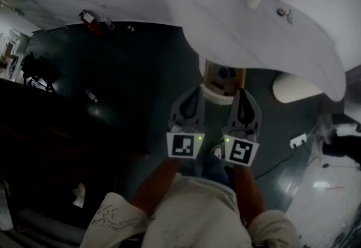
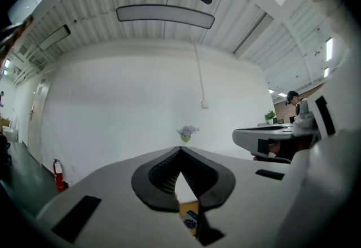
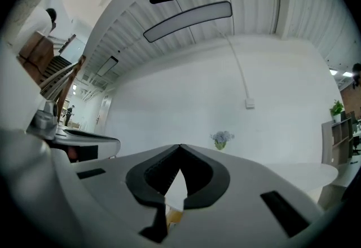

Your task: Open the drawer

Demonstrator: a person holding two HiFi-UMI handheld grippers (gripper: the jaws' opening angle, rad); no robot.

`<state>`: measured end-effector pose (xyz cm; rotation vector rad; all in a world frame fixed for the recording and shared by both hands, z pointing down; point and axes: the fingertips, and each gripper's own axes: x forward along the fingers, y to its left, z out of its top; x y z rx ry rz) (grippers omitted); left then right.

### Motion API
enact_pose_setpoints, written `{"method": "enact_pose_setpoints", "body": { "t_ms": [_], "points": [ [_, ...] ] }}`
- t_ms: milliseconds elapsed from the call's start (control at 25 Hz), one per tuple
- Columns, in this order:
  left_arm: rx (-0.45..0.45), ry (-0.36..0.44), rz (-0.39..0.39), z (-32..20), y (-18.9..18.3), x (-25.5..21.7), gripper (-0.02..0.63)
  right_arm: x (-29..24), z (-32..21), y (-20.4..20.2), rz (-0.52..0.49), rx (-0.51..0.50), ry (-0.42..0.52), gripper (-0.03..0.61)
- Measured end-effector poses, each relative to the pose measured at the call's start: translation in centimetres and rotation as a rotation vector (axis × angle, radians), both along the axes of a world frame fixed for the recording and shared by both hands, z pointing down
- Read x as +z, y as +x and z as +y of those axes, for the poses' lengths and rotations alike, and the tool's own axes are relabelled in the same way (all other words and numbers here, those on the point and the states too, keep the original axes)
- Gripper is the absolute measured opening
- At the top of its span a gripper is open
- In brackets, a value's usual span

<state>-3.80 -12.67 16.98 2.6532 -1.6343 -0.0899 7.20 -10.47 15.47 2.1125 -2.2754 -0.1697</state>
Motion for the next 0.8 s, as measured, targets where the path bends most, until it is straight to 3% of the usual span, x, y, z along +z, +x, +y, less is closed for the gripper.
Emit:
{"method": "enact_pose_setpoints", "body": {
  "t_ms": [360, 560, 800],
  "points": [
    [0.009, 0.032, -0.094, 0.5, -1.4, -4.4, 0.002, -4.5, 0.7, -0.9, 0.035, -0.077, 0.021, 0.006],
    [0.045, 0.089, -0.068, 0.3, -0.1, -5.5, 0.002, -5.3, 0.8, -0.7, 0.031, -0.080, 0.058, 0.005],
    [0.086, 0.121, -0.099, 0.0, 1.4, -5.8, 0.002, -5.9, 0.7, 0.0, 0.032, -0.084, 0.060, 0.005]
  ]
}}
